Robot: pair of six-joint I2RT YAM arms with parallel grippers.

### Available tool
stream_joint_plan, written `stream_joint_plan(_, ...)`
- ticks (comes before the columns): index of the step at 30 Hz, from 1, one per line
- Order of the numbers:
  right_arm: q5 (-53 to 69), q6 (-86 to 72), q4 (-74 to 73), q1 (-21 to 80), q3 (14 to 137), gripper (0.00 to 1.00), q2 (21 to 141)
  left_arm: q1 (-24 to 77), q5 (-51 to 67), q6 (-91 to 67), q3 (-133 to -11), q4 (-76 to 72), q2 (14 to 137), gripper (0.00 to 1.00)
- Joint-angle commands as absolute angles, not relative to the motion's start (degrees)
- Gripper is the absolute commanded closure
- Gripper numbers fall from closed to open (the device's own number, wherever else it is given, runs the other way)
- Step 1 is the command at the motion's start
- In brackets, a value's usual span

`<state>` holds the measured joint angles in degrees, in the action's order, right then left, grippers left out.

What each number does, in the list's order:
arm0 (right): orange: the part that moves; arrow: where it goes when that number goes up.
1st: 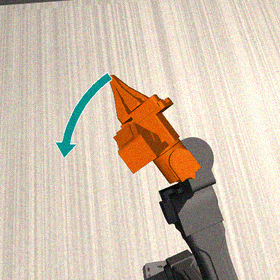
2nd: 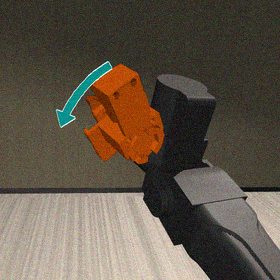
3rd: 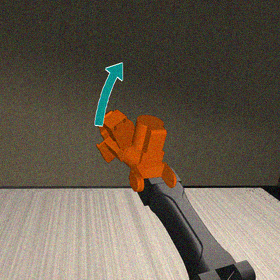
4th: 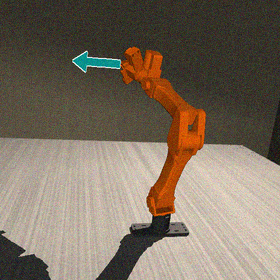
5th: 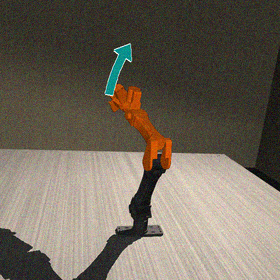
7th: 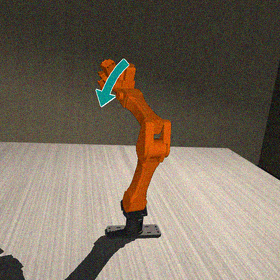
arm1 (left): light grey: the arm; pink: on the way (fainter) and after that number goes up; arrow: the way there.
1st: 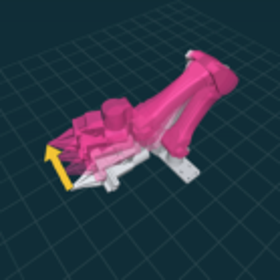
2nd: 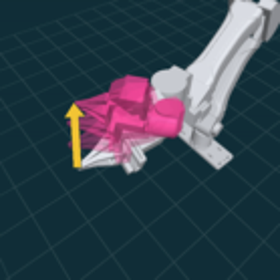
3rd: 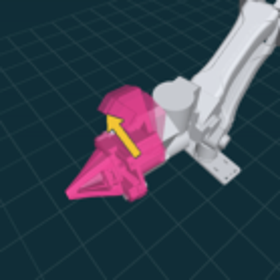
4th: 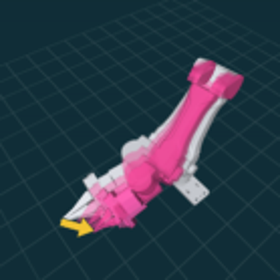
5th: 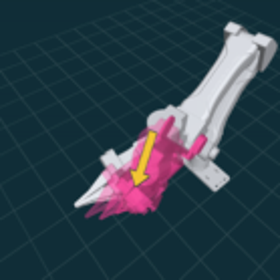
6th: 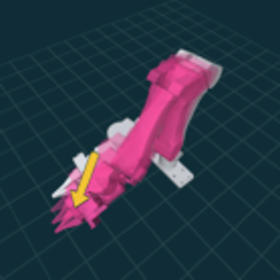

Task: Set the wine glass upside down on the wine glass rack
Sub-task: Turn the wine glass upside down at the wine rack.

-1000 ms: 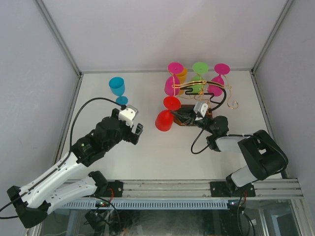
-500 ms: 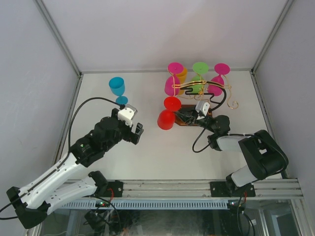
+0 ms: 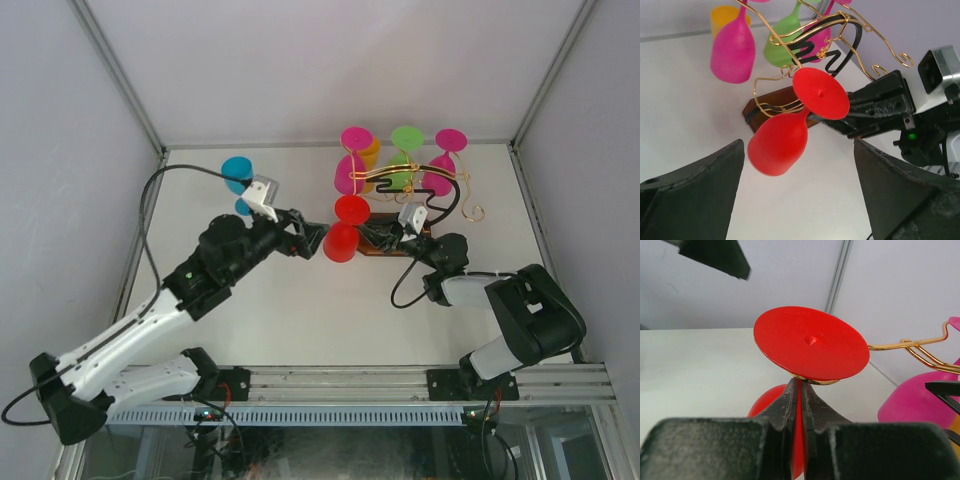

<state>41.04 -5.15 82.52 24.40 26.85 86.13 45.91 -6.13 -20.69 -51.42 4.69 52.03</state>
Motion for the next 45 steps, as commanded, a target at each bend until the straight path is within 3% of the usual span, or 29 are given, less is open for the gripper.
stream_joint_plan(1, 40.61, -4.47, 82.91, 24.27, 28.83, 0.97, 85.14, 45.14, -2.21, -26.73, -55.53, -2.41, 57.65, 0.07)
stream_joint_plan(8, 40.52, -2.55, 80.19, 24.35, 28.83, 0.98, 83.79, 43.6, 2.32, -30.82, -57.31, -8.23, 63.57, 0.08)
stream_joint_plan(14, 40.26, -1.78, 79.03, 24.49, 28.82, 0.98, 82.99, 43.09, 0.1, -32.32, -60.2, -6.47, 66.59, 0.22)
stream_joint_plan(24, 40.14, -0.75, 77.79, 24.87, 28.83, 0.98, 82.27, 42.13, -2.32, -32.99, -61.52, -3.52, 69.52, 0.34)
stream_joint_plan(37, 40.01, -0.16, 77.19, 25.05, 28.83, 0.99, 82.18, 40.64, 2.14, -34.45, -63.68, -5.36, 74.09, 0.62)
stream_joint_plan(45, 39.78, 0.28, 76.26, 25.09, 28.78, 0.99, 81.51, 40.44, 2.5, -34.45, -63.55, -4.95, 73.33, 0.85)
